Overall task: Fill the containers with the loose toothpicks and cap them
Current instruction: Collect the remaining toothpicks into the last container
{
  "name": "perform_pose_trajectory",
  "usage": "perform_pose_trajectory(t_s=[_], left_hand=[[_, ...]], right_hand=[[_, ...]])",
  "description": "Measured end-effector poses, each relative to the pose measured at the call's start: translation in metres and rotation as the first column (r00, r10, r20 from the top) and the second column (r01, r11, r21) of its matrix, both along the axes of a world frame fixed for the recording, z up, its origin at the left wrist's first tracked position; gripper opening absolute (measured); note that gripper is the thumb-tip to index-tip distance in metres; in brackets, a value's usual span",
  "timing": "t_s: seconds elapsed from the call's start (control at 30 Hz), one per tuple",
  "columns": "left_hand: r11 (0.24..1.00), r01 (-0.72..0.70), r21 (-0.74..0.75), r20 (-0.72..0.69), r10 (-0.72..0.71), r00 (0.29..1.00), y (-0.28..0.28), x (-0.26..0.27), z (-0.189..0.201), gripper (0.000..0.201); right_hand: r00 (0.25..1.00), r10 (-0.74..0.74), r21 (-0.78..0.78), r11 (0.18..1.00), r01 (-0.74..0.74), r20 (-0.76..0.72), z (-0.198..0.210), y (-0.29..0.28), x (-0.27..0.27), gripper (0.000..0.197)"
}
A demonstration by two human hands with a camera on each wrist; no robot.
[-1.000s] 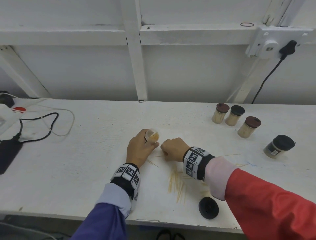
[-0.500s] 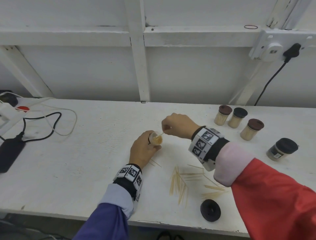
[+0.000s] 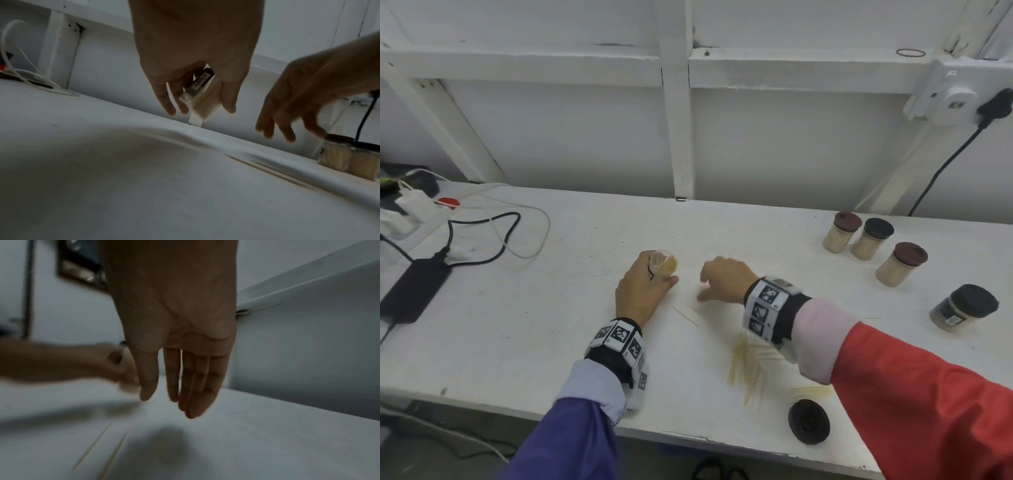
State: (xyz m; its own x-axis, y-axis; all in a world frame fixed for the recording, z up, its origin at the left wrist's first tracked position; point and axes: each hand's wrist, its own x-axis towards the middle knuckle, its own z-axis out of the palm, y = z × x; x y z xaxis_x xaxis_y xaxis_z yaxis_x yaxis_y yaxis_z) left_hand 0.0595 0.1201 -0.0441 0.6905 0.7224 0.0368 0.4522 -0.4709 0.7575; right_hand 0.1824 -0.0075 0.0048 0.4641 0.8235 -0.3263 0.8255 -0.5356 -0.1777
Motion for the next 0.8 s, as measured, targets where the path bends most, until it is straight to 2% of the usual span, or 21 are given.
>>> perform_pose_trajectory(t_s=[0.07, 0.2, 0.3, 0.47, 0.67, 0.8], left_hand=[[1.000, 0.002, 0.004, -0.018, -0.002, 1.000, 0.004, -0.002, -0.002, 0.041], [1.000, 0.010, 0.001, -0.015, -0.010, 1.000, 0.006, -0.002, -0.006, 0.040], [1.000, 0.021, -0.012, -0.034, -0.021, 0.999, 0.006, 0.001, -0.009, 0.041], [0.999, 0.035, -0.013, -0.029, -0.036, 0.999, 0.008, 0.000, -0.012, 0.042], [0.998, 0.065, 0.011, -0.057, -0.065, 0.996, 0.006, 0.001, -0.012, 0.045], [0.996, 0.085, 0.016, -0.081, -0.083, 0.993, 0.003, 0.004, -0.012, 0.046]], right_hand=[[0.998, 0.060, -0.051, 0.997, -0.058, 0.026, -0.009, 0.004, -0.019, 0.047], [0.977, 0.163, -0.042, 0.986, -0.159, 0.134, -0.018, 0.014, -0.044, 0.028], [0.964, 0.182, -0.015, 0.983, -0.183, 0.192, -0.020, 0.016, -0.050, 0.027], [0.982, 0.145, 0.005, 0.989, -0.147, 0.123, -0.020, 0.013, -0.045, 0.027], [0.944, 0.318, -0.019, 0.948, -0.317, 0.088, -0.020, 0.004, -0.040, 0.028], [0.944, 0.286, -0.057, 0.958, -0.280, 0.166, -0.019, -0.001, -0.027, 0.024]])
